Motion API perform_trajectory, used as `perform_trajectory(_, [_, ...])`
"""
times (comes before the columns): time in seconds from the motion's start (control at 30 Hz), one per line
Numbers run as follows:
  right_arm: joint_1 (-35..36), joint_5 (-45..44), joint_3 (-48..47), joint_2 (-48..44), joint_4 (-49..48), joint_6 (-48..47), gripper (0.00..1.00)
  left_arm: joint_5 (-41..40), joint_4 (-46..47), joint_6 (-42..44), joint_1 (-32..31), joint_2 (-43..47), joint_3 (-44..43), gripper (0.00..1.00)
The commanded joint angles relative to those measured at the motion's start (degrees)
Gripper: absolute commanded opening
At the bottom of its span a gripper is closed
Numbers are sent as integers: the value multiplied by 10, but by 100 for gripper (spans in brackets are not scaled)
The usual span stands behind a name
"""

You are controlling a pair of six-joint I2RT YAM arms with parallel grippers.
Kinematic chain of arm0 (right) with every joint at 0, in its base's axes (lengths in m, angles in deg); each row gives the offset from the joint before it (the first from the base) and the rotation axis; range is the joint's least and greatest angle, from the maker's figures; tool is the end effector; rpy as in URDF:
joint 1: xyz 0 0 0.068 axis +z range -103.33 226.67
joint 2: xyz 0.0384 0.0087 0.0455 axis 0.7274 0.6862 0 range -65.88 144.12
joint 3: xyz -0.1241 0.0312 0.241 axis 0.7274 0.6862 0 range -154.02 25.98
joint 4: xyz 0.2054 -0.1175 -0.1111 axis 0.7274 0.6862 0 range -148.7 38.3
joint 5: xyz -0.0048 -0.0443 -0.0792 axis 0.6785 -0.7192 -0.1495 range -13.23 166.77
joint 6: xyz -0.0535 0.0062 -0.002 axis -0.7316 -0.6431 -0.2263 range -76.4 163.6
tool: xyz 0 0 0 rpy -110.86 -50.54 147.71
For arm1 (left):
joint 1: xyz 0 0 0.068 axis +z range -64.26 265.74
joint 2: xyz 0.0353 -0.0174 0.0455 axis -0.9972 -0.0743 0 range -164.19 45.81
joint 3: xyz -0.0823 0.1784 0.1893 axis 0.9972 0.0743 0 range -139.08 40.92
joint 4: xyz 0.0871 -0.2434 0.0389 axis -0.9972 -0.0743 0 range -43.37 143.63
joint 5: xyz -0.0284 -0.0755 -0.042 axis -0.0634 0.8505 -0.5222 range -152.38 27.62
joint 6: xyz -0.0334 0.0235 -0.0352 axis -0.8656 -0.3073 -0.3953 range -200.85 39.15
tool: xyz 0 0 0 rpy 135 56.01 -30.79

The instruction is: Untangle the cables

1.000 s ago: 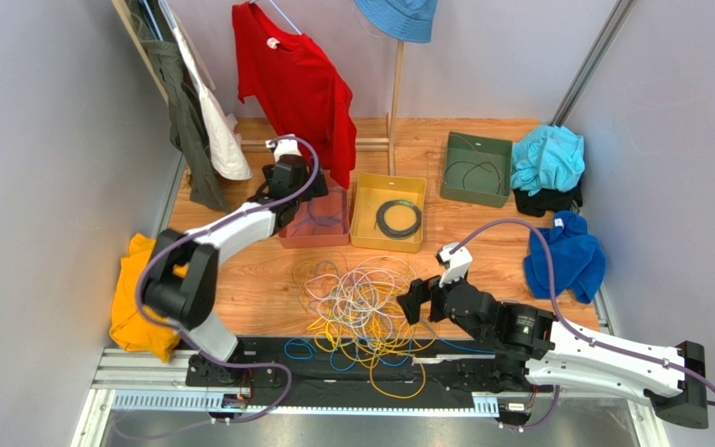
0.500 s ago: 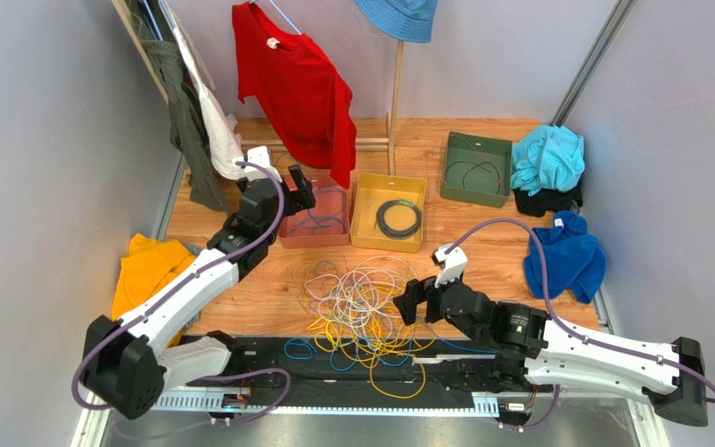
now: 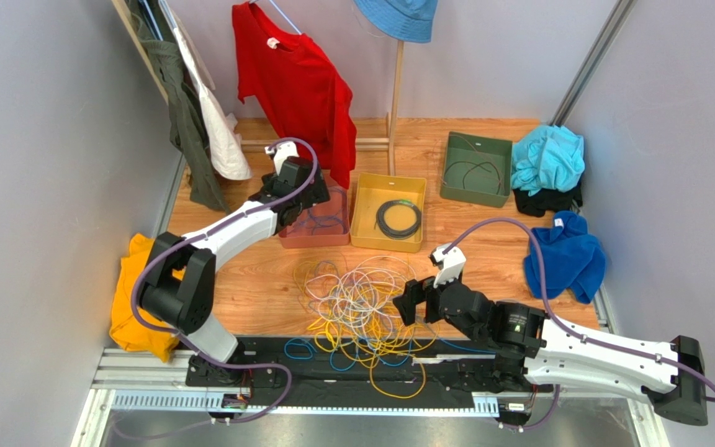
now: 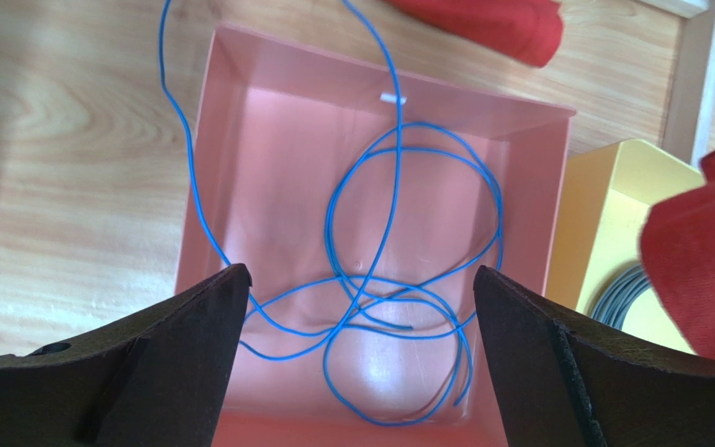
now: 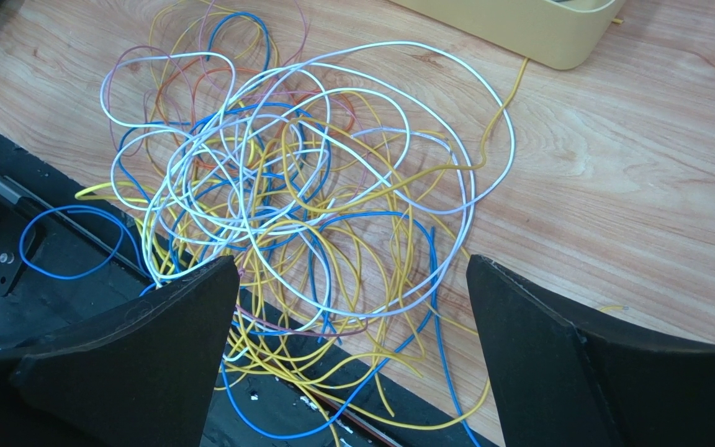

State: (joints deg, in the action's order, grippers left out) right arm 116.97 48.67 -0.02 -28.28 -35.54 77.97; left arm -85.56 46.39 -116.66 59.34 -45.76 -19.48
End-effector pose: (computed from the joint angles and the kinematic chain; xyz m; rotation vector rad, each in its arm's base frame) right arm 0.0662 0.1350 0.2241 -0.3917 2.1121 0.5565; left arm 0.3211 -0.1438 0.2356 -0.3930 2.1475 -0.1610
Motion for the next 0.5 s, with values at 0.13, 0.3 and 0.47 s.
perform_trajectory(0.13, [0, -16, -22, 18, -28, -17, 99, -2, -44, -93, 2, -7, -2, 99])
perform_trajectory(0.3, [0, -14, -22, 15, -23, -15, 99, -1, -53, -110, 2, -39, -9, 99])
perform_trajectory(0.47, [0, -20, -17, 8, -20, -15, 99, -7, -63, -128, 4, -57, -2, 99])
